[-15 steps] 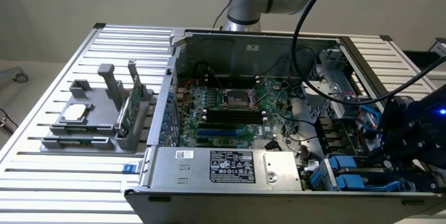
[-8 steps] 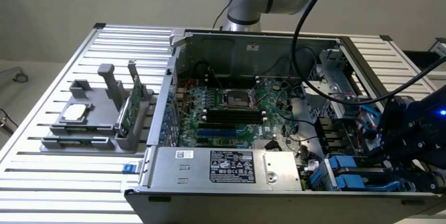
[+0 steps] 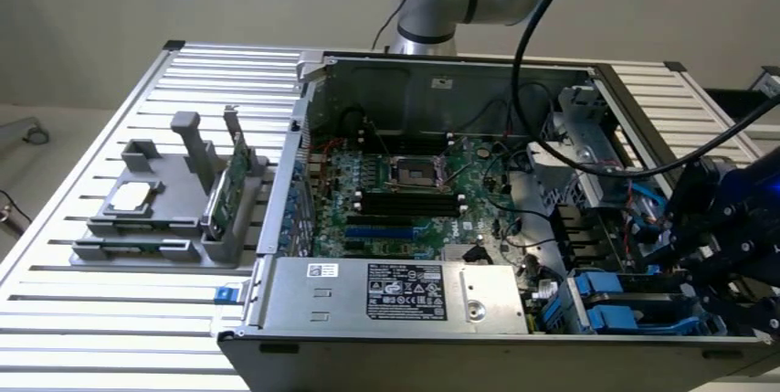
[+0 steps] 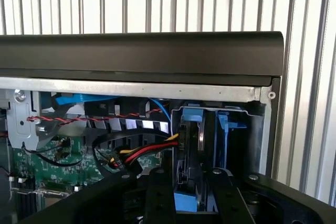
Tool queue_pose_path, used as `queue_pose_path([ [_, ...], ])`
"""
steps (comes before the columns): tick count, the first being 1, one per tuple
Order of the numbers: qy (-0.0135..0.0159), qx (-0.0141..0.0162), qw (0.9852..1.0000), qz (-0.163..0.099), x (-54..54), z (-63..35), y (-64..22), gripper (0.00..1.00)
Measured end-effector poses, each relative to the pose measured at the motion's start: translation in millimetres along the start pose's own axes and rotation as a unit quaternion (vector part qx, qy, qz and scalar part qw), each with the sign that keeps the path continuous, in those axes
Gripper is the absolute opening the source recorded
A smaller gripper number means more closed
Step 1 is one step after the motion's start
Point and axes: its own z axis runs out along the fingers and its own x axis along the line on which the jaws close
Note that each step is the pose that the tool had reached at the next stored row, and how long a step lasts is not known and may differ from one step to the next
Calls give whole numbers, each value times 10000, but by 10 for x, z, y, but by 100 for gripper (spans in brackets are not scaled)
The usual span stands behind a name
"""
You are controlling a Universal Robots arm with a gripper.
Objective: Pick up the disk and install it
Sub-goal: 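Insert the first disk wire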
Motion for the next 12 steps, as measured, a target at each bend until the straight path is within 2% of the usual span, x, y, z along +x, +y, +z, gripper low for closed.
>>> queue_pose_path([
  [7,0,2,10000,-1,22,-122,-23,31],
  [12,0,2,10000,-2,24,-154,-133,31],
])
